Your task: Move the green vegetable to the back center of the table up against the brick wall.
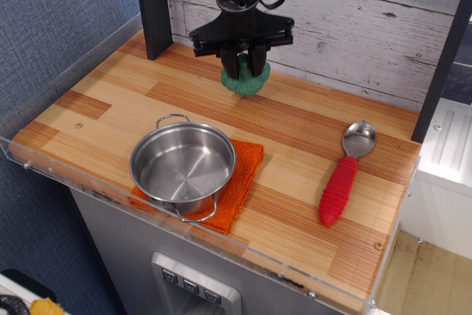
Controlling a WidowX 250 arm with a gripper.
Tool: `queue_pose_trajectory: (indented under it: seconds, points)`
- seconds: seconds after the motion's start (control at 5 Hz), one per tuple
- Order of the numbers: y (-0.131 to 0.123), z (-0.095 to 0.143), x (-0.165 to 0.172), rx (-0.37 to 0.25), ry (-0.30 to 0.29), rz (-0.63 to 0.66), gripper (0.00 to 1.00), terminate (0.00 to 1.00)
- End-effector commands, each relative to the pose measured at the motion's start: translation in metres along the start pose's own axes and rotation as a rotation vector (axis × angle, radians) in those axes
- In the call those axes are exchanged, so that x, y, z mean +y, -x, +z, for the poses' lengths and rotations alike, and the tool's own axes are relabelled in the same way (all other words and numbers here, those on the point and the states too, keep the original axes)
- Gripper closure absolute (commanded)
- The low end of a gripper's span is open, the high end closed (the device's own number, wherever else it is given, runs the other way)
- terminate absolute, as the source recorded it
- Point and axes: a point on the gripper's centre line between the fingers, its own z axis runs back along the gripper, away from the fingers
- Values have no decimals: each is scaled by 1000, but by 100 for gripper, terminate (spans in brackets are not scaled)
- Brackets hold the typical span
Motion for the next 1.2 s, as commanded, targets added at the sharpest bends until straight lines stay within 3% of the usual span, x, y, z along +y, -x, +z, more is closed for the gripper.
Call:
queue_pose_trajectory:
  seconds: [0.0, 0.2, 0.4, 1.0]
  points:
    - [-11, 7, -1, -37, 19, -9, 100, 0]
    - [-10, 5, -2, -36, 19, -6, 100, 0]
    - [-10, 5, -3, -39, 16, 5, 0, 0]
    - [-19, 32, -3, -84, 7, 31, 0, 0]
